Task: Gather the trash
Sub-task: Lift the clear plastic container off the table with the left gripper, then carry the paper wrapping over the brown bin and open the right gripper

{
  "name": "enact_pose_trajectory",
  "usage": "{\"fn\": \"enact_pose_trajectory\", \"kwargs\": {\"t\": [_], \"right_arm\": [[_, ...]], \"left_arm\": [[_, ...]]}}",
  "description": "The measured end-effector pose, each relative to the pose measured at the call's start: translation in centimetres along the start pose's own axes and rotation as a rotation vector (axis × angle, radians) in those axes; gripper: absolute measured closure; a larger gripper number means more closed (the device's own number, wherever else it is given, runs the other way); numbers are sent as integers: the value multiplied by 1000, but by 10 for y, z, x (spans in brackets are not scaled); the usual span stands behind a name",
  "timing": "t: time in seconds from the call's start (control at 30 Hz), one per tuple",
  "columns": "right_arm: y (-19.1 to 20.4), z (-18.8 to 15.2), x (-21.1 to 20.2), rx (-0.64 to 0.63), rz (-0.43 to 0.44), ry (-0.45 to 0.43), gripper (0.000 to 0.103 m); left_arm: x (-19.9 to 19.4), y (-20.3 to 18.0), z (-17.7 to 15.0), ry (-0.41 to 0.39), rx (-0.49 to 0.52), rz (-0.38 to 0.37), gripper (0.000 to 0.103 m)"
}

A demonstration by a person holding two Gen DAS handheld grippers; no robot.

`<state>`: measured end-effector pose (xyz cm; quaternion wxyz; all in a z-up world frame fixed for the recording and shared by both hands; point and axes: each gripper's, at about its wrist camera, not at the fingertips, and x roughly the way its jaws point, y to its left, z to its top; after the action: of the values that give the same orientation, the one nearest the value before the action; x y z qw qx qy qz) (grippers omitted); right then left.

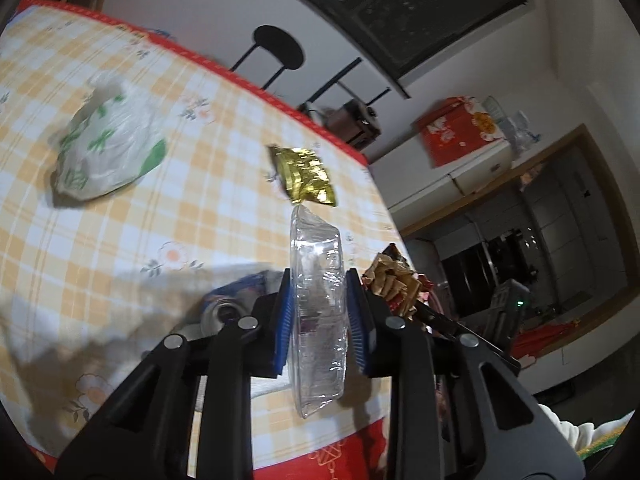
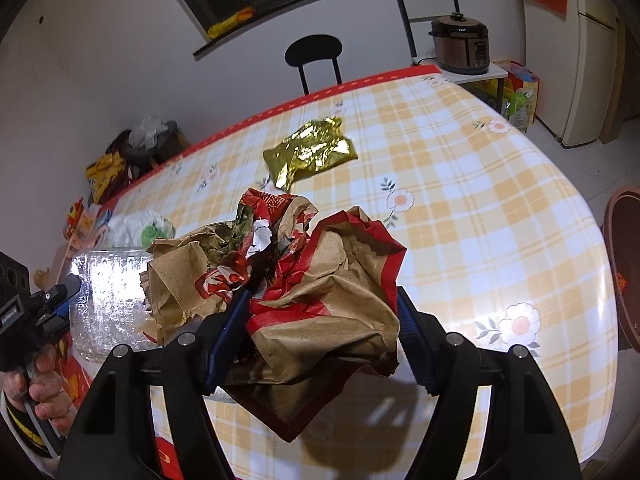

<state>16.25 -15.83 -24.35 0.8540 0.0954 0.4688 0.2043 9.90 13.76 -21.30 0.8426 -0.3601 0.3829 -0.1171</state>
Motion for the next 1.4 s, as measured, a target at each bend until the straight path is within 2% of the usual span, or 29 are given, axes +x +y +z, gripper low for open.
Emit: {"fn": "enact_pose_trajectory", "kwargs": {"t": [0.17, 0.37, 0.53, 0.8, 1.2, 1.4], "right_arm": [[-14, 3, -12, 38, 3, -31, 33], [-32, 1, -22, 76, -5, -53, 33], [-51, -2, -37, 105, -18, -79, 33], [-87, -7, -60, 164, -37, -117, 33], [-137, -6, -91, 223, -71, -176, 33], [-174, -4, -107, 255, -107, -201, 33]], "left_arm": [[4, -27, 5, 13, 39, -71, 76], [17, -60, 4, 31, 102, -93, 80], [22, -76, 7, 25, 153, -80, 84], [30, -110, 7, 27, 219, -101, 85], [48, -157, 4, 9, 326, 3, 84], [63, -178, 2, 10, 344, 23, 84]]}}
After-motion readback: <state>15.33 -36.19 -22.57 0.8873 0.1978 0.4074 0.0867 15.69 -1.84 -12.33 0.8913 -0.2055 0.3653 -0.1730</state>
